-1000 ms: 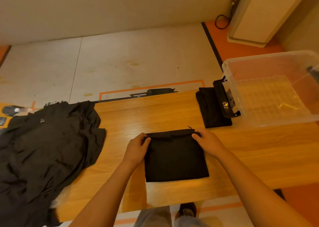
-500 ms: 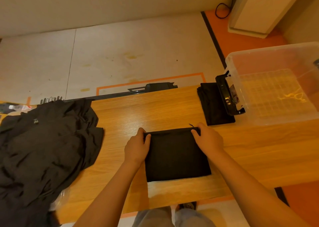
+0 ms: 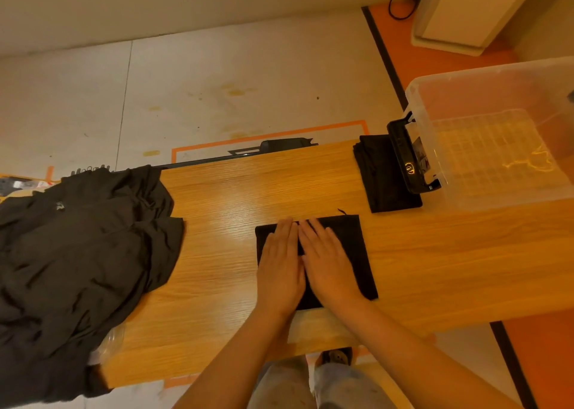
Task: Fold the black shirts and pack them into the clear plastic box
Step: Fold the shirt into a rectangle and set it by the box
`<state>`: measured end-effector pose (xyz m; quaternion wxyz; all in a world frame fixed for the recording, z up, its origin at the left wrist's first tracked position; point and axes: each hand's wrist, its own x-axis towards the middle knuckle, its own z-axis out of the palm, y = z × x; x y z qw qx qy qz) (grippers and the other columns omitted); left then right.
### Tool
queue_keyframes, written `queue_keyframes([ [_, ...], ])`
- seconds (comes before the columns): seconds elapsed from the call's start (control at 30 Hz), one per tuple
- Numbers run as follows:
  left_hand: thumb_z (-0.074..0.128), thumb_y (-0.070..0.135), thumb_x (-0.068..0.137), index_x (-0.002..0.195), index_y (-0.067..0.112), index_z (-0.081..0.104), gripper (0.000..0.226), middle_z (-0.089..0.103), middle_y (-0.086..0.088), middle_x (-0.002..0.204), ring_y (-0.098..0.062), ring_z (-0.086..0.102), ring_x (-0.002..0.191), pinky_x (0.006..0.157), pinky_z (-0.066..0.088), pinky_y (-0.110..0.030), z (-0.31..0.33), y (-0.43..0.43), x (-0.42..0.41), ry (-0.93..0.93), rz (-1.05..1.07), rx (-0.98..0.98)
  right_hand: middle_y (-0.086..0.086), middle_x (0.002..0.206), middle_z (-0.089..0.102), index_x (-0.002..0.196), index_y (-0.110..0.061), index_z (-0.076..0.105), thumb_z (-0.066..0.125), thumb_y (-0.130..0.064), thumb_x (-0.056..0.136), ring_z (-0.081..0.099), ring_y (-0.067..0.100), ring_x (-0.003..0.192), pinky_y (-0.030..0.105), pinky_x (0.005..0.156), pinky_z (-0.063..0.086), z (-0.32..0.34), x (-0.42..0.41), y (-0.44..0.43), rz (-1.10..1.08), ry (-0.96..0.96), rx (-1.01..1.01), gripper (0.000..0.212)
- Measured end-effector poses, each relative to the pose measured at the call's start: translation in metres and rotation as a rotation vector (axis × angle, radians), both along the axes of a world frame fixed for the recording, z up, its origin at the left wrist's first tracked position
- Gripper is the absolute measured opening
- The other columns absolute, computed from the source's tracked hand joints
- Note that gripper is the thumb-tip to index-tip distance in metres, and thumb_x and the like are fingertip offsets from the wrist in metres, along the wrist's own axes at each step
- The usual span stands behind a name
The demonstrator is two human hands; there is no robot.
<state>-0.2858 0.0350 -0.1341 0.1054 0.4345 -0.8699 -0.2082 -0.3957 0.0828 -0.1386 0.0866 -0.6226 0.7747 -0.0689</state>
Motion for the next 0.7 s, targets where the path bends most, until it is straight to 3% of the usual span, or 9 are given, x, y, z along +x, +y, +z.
queue_keyframes([
  [0.1, 0.027, 0.029, 0.098, 0.153, 0.009, 0.023, 0.058, 0.017, -0.006, 0.161, -0.016, 0.009, 0.150, 0.120, 0.011, -0.038, -0.019, 0.002, 0.002, -0.095, 0.015, -0.011, 0.004, 0.153, 0.034, 0.145, -0.013, 0.040, 0.042, -0.026, 0.095, 0.028, 0.021, 0.143, 0.042, 0.114, 0.018, -0.014, 0.002, 0.003, 0.002, 0.019, 0.054, 0.052],
  [0.2, 0.026, 0.032, 0.098, 0.153, 0.011, 0.022, 0.059, 0.016, -0.004, 0.161, -0.013, 0.004, 0.150, 0.121, 0.007, -0.037, -0.022, -0.001, 0.002, -0.118, 0.010, -0.021, 0.003, 0.155, 0.031, 0.148, -0.015, 0.034, 0.023, -0.033, 0.095, 0.021, 0.019, 0.146, 0.044, 0.115, 0.016, -0.014, -0.004, 0.003, -0.022, 0.063, 0.106, 0.056],
  [0.53, 0.024, 0.058, 0.094, 0.156, 0.018, 0.001, 0.077, -0.003, 0.004, 0.163, -0.013, -0.011, 0.149, 0.121, -0.003, -0.034, -0.023, -0.005, 0.011, -0.152, 0.255, 0.050, 0.005, 0.161, 0.014, 0.153, -0.019, 0.019, 0.020, -0.048, 0.099, 0.004, 0.018, 0.149, 0.040, 0.119, 0.006, -0.019, -0.015, 0.007, -0.252, 0.005, 0.075, 0.061],
  [0.7, 0.022, 0.059, 0.094, 0.155, 0.016, -0.002, 0.079, -0.006, 0.002, 0.163, -0.013, -0.011, 0.149, 0.121, -0.005, -0.032, -0.026, -0.004, 0.013, -0.159, 0.262, 0.023, 0.005, 0.161, 0.011, 0.154, -0.018, 0.013, 0.016, -0.048, 0.098, 0.004, 0.020, 0.149, 0.043, 0.120, 0.009, -0.021, -0.021, 0.009, -0.432, 0.014, 0.056, 0.064],
])
